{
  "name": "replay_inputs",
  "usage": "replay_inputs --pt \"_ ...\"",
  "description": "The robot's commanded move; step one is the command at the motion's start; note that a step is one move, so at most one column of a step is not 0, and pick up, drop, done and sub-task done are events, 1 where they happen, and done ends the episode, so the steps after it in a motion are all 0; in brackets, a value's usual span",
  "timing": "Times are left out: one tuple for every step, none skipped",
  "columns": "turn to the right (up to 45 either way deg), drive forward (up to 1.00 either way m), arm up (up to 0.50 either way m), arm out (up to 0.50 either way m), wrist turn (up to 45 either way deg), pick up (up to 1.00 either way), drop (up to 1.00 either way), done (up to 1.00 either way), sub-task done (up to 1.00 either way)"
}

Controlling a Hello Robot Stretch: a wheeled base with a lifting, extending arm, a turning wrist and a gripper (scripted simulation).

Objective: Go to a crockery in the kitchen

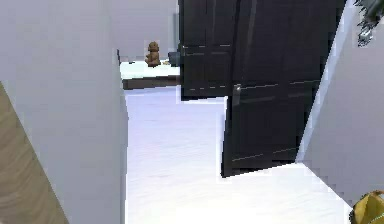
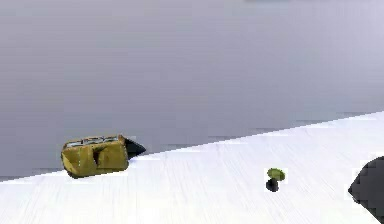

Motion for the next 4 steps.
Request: replay_inputs --pt "0.0 1.0 0.0 0.0 0.0 0.0 0.0 0.0 0.0" --pt "-6.0 0.0 0.0 0.0 0.0 0.0 0.0 0.0 0.0" --pt "0.0 0.4 0.0 0.0 0.0 0.0 0.0 0.0 0.0" --pt "-9.0 0.0 0.0 0.0 0.0 0.0 0.0 0.0 0.0"
